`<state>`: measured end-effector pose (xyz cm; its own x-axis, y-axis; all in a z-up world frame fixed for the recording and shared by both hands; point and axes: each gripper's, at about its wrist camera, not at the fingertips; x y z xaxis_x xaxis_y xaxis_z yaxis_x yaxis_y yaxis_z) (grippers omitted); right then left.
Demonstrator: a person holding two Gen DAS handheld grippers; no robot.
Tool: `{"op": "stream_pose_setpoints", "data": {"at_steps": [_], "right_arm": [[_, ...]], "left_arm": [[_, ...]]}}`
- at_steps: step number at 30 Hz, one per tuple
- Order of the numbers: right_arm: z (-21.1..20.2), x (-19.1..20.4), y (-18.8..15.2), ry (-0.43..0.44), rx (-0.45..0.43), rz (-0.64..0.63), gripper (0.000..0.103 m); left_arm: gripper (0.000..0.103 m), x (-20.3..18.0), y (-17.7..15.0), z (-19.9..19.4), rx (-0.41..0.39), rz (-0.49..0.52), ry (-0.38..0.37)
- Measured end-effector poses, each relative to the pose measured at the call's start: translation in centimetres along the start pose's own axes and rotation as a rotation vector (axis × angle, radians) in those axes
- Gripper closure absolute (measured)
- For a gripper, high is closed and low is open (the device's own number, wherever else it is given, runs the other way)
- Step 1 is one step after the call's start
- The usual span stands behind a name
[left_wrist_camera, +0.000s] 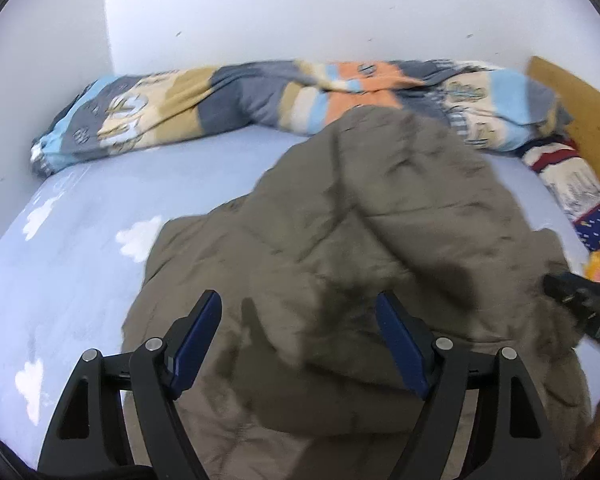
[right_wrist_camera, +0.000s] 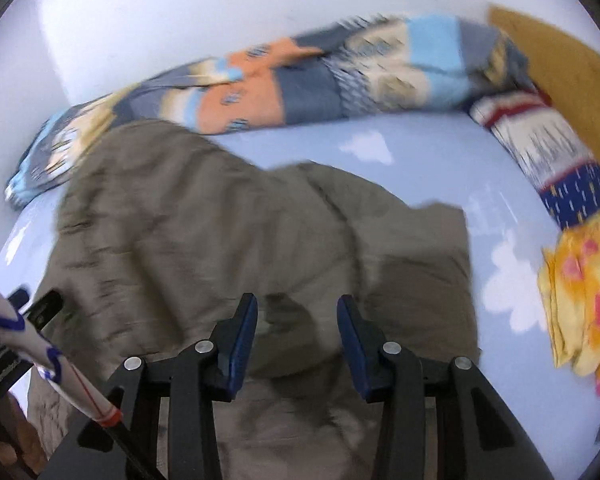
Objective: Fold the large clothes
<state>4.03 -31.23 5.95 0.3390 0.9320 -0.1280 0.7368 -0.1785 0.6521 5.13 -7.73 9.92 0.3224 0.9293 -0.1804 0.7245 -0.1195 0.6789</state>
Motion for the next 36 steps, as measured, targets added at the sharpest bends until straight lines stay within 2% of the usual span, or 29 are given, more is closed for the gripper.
{"op": "stream_pose_setpoints", "data": {"at_steps": [4,8,23,31,36], "right_arm": [[0.2,3.2,-0.6,0.021,-0.003,-0.089,0.058],[1.3,4.8,-1.7,-0.008,0.019,-0.144,0.058],[2.9,5.1,-2.3,-0.025,0.047,-0.174,0.057],[3.2,4.9,-2.1,-0.013,0.067,-0.165,0.057],[1.3,3.3,-0.6,0.028,0.024,-0.103,0.057]], "left_arm": [[0.024,-1.2,-0.5,1.0,0.031,0.035,-0.019],[0.024,-1.2,-1.2,2.6,0.084,0.031,-0.020],[0.023,-0.4,-2.2,4.3,0.144,0.013,-0.004],[0.023,-0.4,-2.0,4.0,0.142,0.004,-0.006],[0.023,-0.1,-0.6,1.7,0.042,0.003,0.011]]}}
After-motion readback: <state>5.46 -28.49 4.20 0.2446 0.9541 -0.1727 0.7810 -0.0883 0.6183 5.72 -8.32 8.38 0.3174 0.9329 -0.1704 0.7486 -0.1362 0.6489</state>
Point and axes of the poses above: each gripper's, at about its wrist camera, not at the fingertips, and z roughly the way its jaws point, x to its left, y to its top, and after that the axes turned 14 degrees about -y, right-handed
